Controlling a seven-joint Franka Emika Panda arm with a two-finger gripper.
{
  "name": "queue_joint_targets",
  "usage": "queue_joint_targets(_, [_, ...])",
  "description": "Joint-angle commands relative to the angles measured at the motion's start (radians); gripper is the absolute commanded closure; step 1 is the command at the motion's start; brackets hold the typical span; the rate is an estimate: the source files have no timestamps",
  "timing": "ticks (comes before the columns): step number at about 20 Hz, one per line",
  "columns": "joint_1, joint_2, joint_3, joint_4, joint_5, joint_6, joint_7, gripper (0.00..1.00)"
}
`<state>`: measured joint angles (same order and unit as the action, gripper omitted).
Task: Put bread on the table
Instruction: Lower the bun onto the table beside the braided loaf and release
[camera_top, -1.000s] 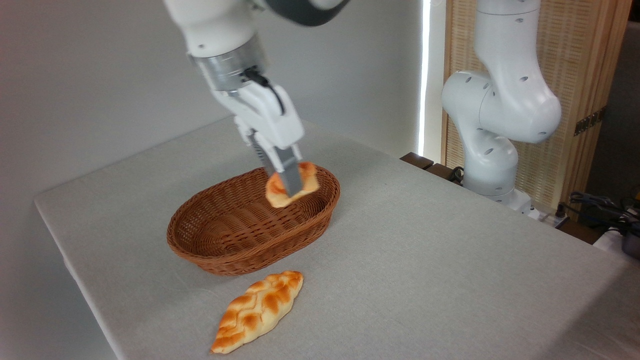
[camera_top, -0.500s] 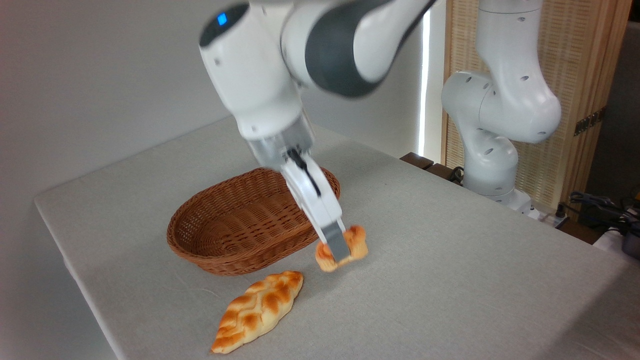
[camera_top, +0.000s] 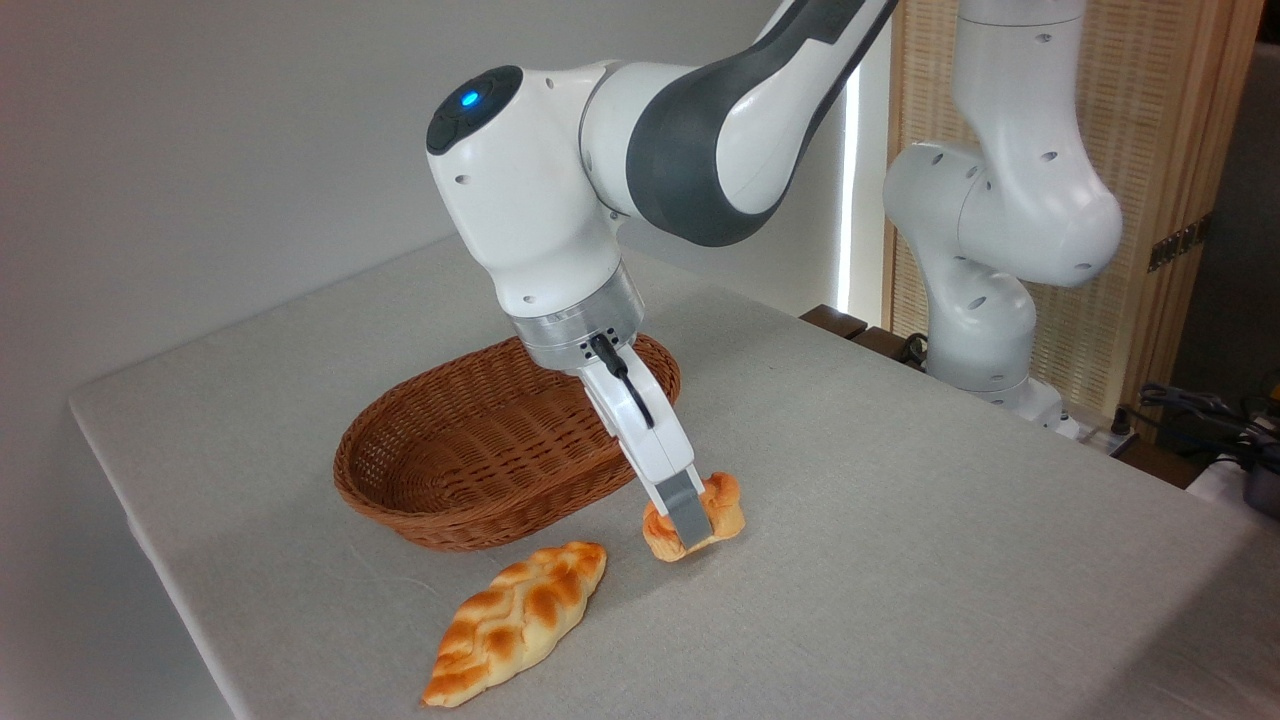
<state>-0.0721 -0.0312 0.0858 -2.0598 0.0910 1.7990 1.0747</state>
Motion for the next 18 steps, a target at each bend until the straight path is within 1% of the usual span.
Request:
queue_joint_targets(1, [-0.005,-0.019,0.005,-0.017,0.015,0.005,0.019,0.00])
queue_joint_targets(5, [-0.003,-0.026,0.005,-0.010,0.013,-0.006,0.019,0.00])
queue_joint_targets(7, [0.003,-0.056,0.005,0.015,0.012,-0.023,0.014,0.00])
queue_joint_targets(10, [0.006,-0.078,0.006,0.079,-0.014,-0.035,0.005,0.00])
queue_joint_targets(12, [0.023,-0.073,0.006,0.157,-0.063,-0.107,0.005,0.00])
queue_joint_targets(14, [0.040,-0.073,0.006,0.229,-0.089,-0.174,0.005,0.00])
queue_joint_targets(16, [0.048,-0.072,0.005,0.302,-0.126,-0.251,-0.008,0.00])
queue_joint_targets(18, [0.048,-0.072,-0.001,0.361,-0.135,-0.302,-0.068,0.00])
